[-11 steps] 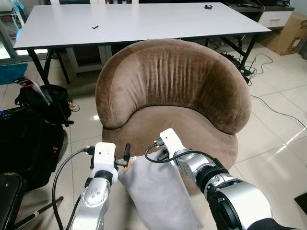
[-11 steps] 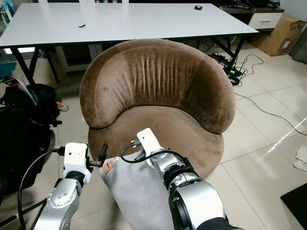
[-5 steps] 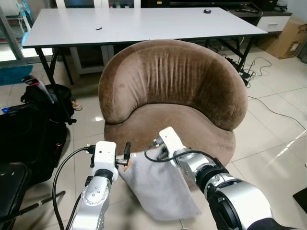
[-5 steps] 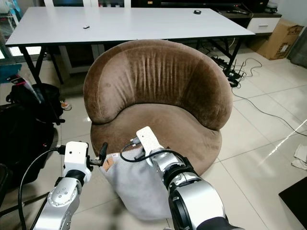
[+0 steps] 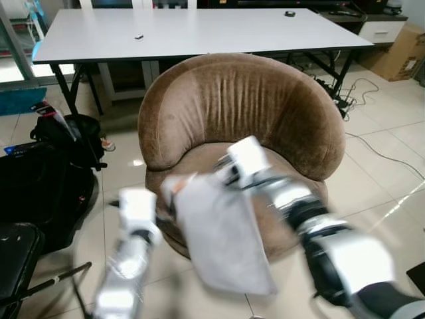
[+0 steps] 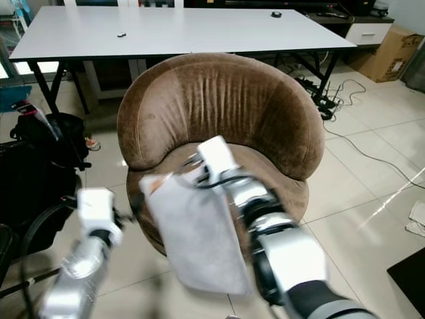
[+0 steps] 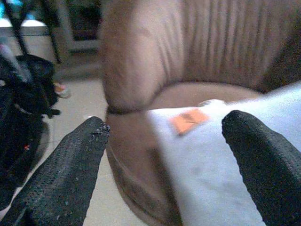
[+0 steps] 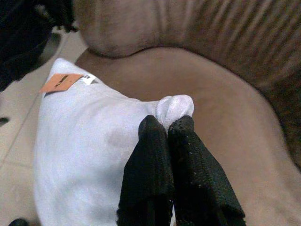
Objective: Move the pillow to the sofa from floor
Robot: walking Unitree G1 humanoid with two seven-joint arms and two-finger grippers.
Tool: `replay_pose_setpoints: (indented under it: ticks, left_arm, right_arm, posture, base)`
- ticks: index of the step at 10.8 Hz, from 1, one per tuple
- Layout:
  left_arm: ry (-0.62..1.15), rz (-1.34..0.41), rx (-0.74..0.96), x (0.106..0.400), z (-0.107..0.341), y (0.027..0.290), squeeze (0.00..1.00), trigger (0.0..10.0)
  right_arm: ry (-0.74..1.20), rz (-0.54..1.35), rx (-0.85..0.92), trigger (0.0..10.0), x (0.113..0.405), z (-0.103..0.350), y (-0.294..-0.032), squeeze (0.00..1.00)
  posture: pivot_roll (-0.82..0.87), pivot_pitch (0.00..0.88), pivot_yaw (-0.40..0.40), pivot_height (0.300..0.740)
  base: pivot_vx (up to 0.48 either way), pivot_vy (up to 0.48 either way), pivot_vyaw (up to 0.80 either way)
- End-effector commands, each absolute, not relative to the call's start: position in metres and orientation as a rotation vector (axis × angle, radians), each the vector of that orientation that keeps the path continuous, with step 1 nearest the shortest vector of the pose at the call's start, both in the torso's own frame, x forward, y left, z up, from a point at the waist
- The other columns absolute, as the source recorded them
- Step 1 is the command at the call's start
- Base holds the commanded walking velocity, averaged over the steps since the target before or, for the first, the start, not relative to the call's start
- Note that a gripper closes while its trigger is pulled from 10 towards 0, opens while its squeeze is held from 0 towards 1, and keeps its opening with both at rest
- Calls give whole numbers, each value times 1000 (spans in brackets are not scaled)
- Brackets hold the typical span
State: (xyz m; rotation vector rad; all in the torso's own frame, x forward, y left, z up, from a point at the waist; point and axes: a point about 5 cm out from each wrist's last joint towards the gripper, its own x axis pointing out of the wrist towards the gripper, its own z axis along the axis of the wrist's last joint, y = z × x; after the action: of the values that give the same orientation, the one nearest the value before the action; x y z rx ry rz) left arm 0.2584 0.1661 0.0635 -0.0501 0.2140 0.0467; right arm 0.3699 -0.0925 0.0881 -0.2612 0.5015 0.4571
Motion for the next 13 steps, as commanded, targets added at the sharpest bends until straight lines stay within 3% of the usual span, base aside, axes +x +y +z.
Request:
replay_pose_setpoints:
  ticks: [1,3,7,9,13]
  left_arm:
    - [193,45,-74,263,72,164,0,10000]
    - [140,39,-75,275,97,170,0,10000]
    - [129,20,-91,269,116,176,0,10000]
    - [116,22,-94,264,124,180,0,10000]
    - [149,83,-110,240,108,204,0,10000]
  right_arm:
    - [403,465,-248,10000,379,107,-89,0]
    - [350,423,-228,10000,377,107,-126,0]
    - [348,433,-228,10000,353,97,-159,0]
    - [340,403,-199,10000,340,95,-171,0]
    - [359,420,-182,10000,302,73,-172,0]
  posture:
    - [3,0,-62,740]
    - [-11,0,-51,740]
    - [-14,0,-45,740]
    - [-14,0,-44,740]
    - [-14,0,-44,740]
  base:
    - [0,0,0]
    - [0,0,0]
    - [0,0,0]
    - [0,0,0]
    - [0,0,0]
